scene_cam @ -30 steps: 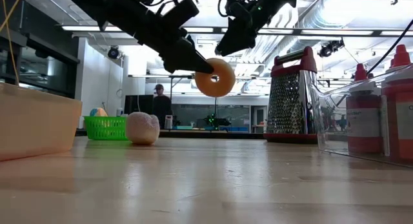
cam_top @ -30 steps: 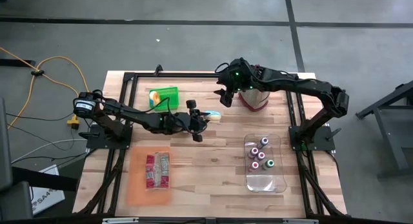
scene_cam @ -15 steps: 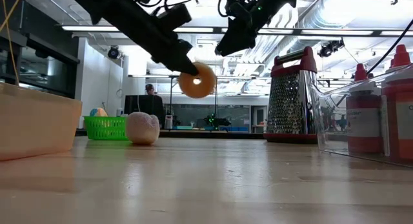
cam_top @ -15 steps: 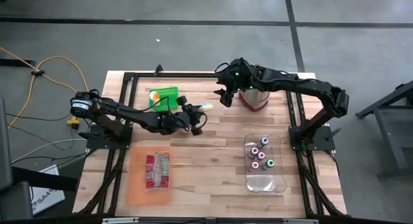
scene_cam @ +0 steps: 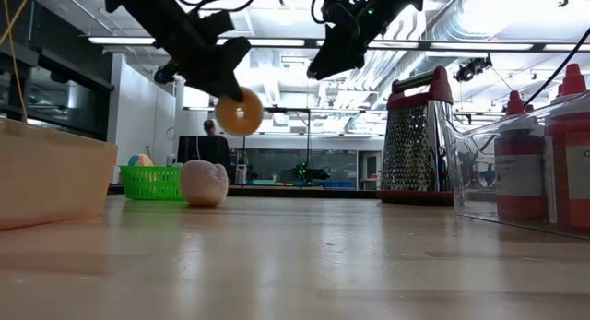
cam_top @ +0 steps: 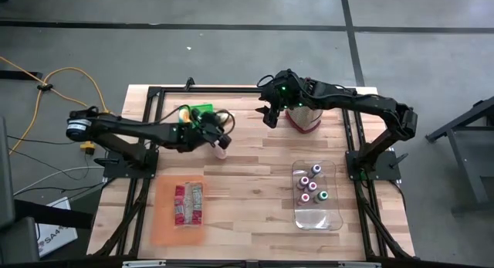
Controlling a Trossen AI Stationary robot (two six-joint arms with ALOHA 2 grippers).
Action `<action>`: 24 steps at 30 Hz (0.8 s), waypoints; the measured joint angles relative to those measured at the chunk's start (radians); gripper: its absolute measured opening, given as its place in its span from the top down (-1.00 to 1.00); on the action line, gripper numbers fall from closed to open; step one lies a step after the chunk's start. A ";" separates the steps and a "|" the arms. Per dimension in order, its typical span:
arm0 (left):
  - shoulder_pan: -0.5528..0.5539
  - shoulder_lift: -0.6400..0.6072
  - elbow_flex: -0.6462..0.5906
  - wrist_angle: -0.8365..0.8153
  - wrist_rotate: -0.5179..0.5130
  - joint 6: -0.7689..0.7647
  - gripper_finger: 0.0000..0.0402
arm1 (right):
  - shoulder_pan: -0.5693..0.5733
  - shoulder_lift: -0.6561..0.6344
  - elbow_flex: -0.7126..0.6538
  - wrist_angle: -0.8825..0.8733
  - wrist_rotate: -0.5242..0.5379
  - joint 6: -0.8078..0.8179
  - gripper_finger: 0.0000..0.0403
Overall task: Pick & Place Food Item
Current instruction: Put the light blue donut into the green basket
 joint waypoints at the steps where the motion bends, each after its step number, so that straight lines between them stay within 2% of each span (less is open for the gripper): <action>1: 0.011 -0.010 0.000 -0.024 0.000 -0.037 0.43 | 0.000 0.000 0.000 0.000 0.000 0.000 -0.02; 6: 0.080 -0.065 0.000 -0.164 0.032 -0.234 0.43 | 0.000 0.000 0.000 0.013 0.000 0.000 -0.02; 9: 0.144 -0.109 0.000 -0.189 0.113 -0.362 0.43 | 0.000 0.000 0.000 0.019 0.000 0.000 -0.02; 14: 0.257 -0.160 0.000 -0.242 0.253 -0.434 0.43 | 0.000 0.000 0.000 0.021 0.000 0.000 -0.02; 20: 0.391 -0.170 0.000 -0.374 0.385 -0.621 0.43 | 0.000 0.000 0.000 0.021 0.000 0.000 -0.02; 24: 0.472 -0.169 0.000 -0.438 0.489 -0.686 0.43 | 0.000 0.000 0.000 0.021 0.000 0.000 -0.02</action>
